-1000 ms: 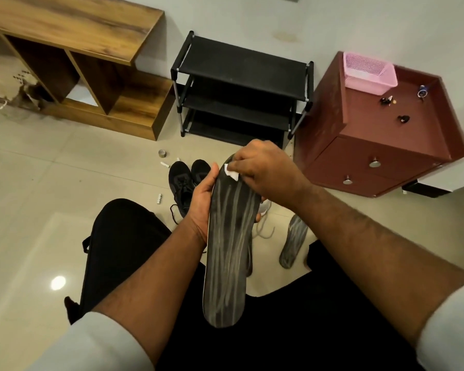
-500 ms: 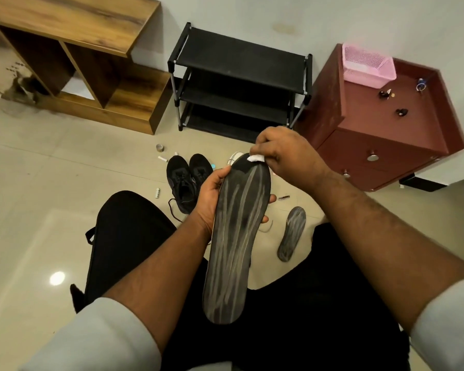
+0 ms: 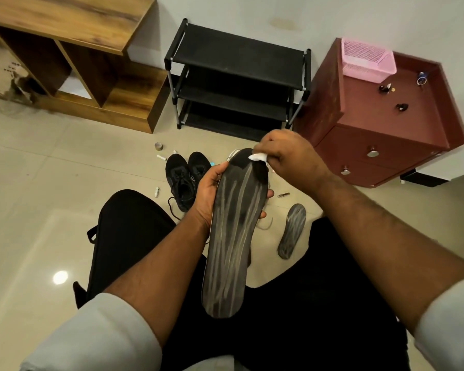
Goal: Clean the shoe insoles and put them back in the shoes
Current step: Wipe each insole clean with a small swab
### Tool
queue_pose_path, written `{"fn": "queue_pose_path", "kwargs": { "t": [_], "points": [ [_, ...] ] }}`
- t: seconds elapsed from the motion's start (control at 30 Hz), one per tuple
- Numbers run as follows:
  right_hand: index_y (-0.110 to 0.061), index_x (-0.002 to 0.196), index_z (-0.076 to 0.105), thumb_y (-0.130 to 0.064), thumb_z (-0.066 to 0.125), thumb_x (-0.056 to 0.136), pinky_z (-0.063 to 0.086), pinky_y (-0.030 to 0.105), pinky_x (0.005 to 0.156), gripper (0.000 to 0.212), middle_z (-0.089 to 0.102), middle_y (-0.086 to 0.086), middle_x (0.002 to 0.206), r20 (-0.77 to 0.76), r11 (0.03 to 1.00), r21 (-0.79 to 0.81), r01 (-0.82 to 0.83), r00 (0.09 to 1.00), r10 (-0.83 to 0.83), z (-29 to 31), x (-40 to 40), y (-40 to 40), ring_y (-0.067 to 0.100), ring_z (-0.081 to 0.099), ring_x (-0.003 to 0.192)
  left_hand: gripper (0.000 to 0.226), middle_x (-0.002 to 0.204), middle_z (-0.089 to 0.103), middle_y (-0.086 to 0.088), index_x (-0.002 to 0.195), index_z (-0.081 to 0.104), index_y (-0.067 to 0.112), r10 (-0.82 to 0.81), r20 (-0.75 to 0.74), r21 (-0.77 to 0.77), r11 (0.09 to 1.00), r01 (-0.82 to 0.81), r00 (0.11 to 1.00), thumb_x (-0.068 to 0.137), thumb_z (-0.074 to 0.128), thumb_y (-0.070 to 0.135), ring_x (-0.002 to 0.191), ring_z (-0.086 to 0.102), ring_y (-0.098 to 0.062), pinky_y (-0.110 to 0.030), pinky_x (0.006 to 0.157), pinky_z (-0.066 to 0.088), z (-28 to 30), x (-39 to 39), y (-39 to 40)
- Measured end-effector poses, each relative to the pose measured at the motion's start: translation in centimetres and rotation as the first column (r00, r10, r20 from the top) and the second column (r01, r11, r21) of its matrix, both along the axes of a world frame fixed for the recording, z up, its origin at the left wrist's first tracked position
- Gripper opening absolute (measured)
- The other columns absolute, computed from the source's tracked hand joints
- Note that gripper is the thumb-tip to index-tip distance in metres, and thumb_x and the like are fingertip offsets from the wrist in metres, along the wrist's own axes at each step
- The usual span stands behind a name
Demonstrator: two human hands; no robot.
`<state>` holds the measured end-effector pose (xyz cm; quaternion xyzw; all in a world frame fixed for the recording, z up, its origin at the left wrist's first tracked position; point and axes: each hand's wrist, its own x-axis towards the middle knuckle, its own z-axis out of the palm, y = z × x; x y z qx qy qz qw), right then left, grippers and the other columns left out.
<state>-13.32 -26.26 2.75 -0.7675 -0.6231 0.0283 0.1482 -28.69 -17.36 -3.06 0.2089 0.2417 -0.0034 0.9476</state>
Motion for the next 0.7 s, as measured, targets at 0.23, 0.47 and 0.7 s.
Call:
{"fn": "queue_pose_path", "kwargs": {
  "t": [0.23, 0.47, 0.7],
  "points": [
    [-0.012, 0.097, 0.073, -0.011, 0.049, 0.083, 0.047, 0.035, 0.07, 0.027, 0.063, 0.003, 0.083, -0.027, 0.994, -0.029, -0.106, 0.994, 0.105, -2.3, -2.3, -2.9, 0.018, 0.059, 0.077, 0.039, 0.069, 0.071, -0.012, 0.092, 0.064, 0.003, 0.265, -0.165, 0.133, 0.96, -0.245, 0.95, 0.102, 0.04, 0.031, 0.055, 0.07, -0.022, -0.031, 0.045, 0.056, 1.0, 0.0, 1.0],
    [-0.012, 0.099, 0.07, -0.023, 0.036, 0.089, 0.05, 0.045, 0.074, 0.037, 0.063, 0.007, 0.09, -0.004, 1.0, 0.01, 0.024, 1.0, -0.024, -0.6, -0.2, 1.2, 0.02, 0.059, 0.085, 0.064, 0.084, 0.074, -0.017, 0.084, 0.079, 0.005, 0.158, -0.117, 0.035, 0.987, -0.155, 0.981, 0.101, 0.033, 0.045, 0.07, 0.073, -0.03, -0.044, 0.059, 0.061, 1.7, -0.2, 0.1],
    [-0.007, 0.096, 0.07, -0.029, 0.033, 0.087, 0.051, 0.035, 0.078, 0.044, 0.068, 0.008, 0.089, -0.099, 0.997, -0.012, -0.082, 0.992, 0.08, -2.8, -3.7, -1.5, 0.02, 0.061, 0.082, 0.037, 0.069, 0.072, -0.01, 0.094, 0.064, 0.006, 0.315, -0.249, 0.149, 0.947, -0.286, 0.916, 0.101, 0.043, 0.036, 0.056, 0.07, -0.021, -0.031, 0.047, 0.057, 1.9, 0.1, 0.9]
  ]
}}
